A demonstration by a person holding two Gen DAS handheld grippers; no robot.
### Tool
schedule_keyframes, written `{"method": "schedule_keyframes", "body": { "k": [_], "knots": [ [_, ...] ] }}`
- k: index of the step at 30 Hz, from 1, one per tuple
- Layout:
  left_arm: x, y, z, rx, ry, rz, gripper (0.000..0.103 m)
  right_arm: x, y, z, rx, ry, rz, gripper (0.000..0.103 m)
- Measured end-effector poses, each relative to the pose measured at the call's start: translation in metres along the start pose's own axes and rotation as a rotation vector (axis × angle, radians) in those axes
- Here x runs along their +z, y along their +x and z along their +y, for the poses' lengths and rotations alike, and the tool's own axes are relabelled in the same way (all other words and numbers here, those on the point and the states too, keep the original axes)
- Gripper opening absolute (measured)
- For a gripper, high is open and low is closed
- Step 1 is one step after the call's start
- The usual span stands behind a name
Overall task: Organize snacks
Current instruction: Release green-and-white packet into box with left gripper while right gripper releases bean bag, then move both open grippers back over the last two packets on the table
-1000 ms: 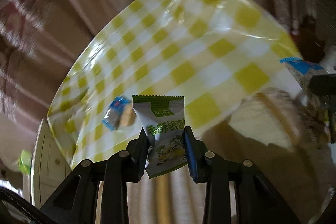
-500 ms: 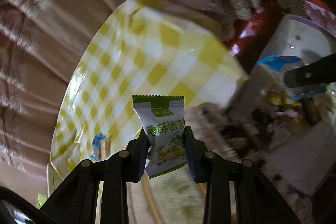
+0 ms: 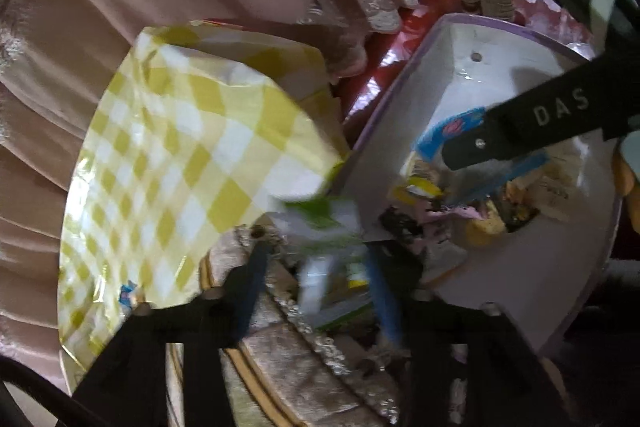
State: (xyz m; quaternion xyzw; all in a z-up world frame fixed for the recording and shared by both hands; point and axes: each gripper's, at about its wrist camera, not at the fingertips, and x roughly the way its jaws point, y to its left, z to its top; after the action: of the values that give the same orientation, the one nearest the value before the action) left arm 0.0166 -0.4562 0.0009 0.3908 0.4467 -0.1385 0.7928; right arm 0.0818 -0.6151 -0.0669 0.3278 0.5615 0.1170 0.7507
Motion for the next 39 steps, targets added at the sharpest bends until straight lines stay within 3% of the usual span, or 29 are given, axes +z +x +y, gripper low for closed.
{"method": "schedule_keyframes", "body": {
  "k": [6,16,31,39],
  "knots": [
    [-0.001,0.002,0.008,-0.014,-0.034,0.008,0.065,0.001,-0.005,0.006,0.009,-0.024,0.004,0.065],
    [-0.017,0.011,0.057,0.012,-0.150,0.029,0.065,-0.002,0.006,0.039,0.023,-0.071,0.025,0.066],
    [-0.069,0.026,0.162,0.070,-0.365,0.048,0.065,-0.005,0.043,0.126,0.060,-0.196,0.089,0.067],
    [-0.114,0.054,0.233,0.126,-0.511,0.110,0.065,-0.004,0.070,0.182,0.095,-0.280,0.134,0.067]
  ]
}}
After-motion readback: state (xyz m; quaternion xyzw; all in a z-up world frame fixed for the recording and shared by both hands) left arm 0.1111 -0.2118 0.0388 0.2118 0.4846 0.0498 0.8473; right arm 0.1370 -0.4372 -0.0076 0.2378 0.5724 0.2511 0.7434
